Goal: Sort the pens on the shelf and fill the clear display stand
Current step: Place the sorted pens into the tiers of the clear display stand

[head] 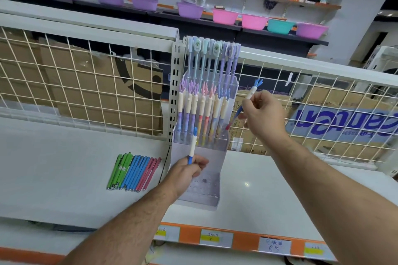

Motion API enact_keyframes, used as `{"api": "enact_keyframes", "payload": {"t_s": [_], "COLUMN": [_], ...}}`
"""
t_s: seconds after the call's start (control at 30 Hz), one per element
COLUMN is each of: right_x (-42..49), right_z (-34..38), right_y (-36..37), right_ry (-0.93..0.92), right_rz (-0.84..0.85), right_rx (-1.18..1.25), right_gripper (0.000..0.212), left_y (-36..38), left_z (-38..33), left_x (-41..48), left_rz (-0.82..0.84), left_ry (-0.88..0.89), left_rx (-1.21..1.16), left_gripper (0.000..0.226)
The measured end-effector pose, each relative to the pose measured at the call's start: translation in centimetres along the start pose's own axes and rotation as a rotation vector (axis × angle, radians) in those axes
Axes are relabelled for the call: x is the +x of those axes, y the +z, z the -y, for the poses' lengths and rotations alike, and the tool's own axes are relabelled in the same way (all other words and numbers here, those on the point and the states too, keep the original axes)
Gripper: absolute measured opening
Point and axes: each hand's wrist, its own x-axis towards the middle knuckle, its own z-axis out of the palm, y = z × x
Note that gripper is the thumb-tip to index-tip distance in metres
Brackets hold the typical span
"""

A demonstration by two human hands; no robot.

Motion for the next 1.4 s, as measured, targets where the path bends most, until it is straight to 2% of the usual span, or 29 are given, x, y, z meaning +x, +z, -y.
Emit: {"api": "enact_keyframes", "payload": {"t_s": [0.5, 0.87, 1.07, 1.2, 1.3, 1.33, 1.4], "right_x": [-0.8, -0.9, -3.5, -6.2, -7.8, -8.1, -8.6], "right_z": [-0.9, -1.4, -2.5, -2.8, -2.9, -2.8, -2.7], "right_y": [1.5, 1.5, 1.4, 2.4, 3.8, 4.3, 5.0], "right_ry": [-0.047, 0.0, 0.004, 0.021, -0.014, -0.022, -0.043], "right_rz": [0.182, 0.209, 0.138, 0.32, 0.457, 0.487, 0.519], "right_rx": [-0.233, -0.213, -0.19, -0.116, -0.143, -0.157, -0.189], "right_gripper": [0.014, 0.008, 0.014, 0.017, 0.011, 0.01, 0.012], "left_y": [-0.1, -0.2, -0.1, 0.2, 0.3, 0.3, 0.3], "left_z": [0.7, 0.8, 0.7, 0.1, 0.1, 0.2, 0.3], "left_x": [0.4, 0.5, 0.4, 0.2, 0.2, 0.3, 0.4], "left_rz": [-0.021, -0.019, -0.027, -0.03, -0.032, -0.021, -0.004], "left_ry": [-0.003, -0.014, -0.033, -0.019, -0.005, -0.006, -0.008], "left_rx": [0.001, 0.046, 0.067, 0.07, 0.075, 0.084, 0.147], "left_gripper": [0.039, 0.037, 0.035, 0.03, 0.031, 0.035, 0.029]}}
